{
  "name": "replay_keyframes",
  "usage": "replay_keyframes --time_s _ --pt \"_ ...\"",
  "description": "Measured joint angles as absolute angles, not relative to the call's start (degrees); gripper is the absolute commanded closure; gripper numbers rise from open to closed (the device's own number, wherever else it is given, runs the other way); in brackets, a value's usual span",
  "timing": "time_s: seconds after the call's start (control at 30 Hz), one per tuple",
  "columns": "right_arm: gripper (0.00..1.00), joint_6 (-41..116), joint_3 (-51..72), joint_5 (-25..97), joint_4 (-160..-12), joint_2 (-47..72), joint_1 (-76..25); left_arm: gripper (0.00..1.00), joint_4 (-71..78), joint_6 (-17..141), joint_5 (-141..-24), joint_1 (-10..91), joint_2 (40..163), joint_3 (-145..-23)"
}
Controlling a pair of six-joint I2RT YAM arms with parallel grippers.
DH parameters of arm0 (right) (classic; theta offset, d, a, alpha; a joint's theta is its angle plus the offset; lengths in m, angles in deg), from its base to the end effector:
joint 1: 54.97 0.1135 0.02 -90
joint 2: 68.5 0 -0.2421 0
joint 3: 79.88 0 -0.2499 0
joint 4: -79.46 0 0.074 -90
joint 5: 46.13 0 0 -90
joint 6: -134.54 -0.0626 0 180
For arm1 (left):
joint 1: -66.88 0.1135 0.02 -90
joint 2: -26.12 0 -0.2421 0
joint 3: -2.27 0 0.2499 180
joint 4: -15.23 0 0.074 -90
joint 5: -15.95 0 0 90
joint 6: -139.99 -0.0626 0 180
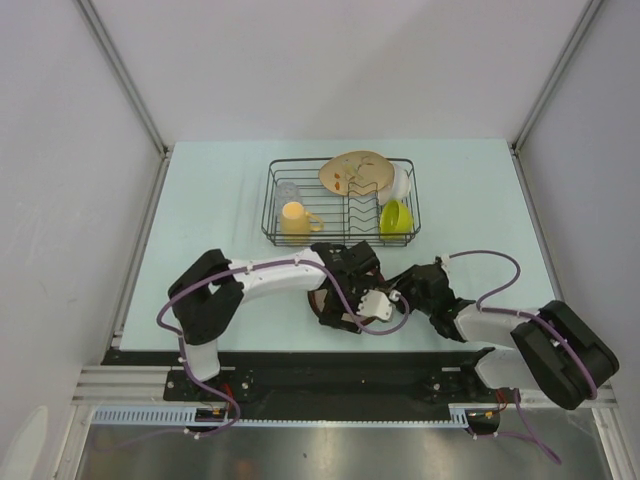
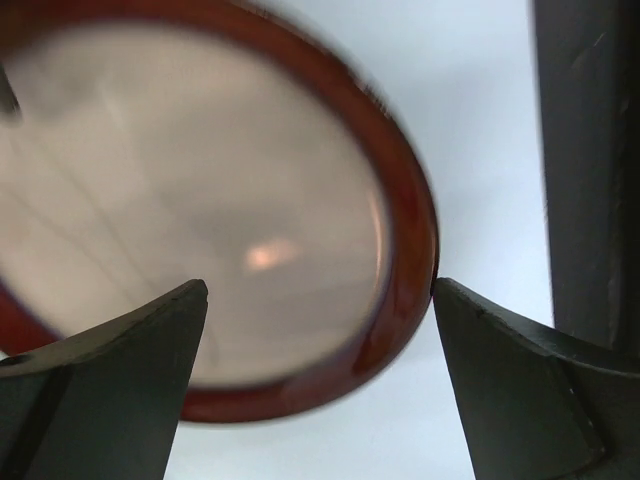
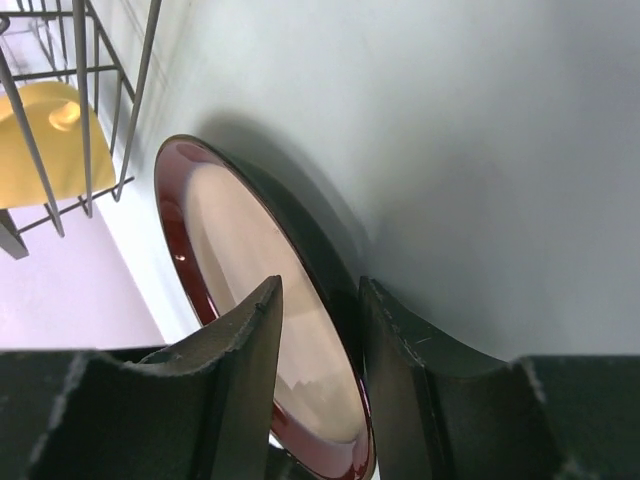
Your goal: Load the mixed dishes into the dish rack
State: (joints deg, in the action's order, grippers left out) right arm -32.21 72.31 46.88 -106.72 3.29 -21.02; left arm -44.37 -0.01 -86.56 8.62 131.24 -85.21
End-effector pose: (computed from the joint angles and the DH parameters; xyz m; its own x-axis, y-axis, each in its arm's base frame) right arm 0.1943 0.1269 0.0863 -0.6259 0.7504 -0.2124 0.3750 0.5284 0.7617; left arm 0.1732 -0.3058 0.1397 0.3255 0.8954 -0.3038 0.9429 -0.3314 0.0334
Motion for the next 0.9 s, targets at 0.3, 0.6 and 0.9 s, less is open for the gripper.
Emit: replay_keyframes --time_s 0.3,0.6,0.9 --pt "0.58 -33.02 73.12 44.21 -105.08 1.21 -20.62 0.00 -39.17 1.70 -90.06 10.70 130.69 -82.54" --pt "0.62 -31.05 71.28 44.98 -92.79 -4.36 -20.51 0.00 -39.04 -1.36 -87.28 23.83 117.23 -80.62" --pt "0.59 -29.89 70.12 45.15 -91.59 -3.49 -20.18 0.00 -38.28 -3.68 -86.13 24.14 118.50 -74.95"
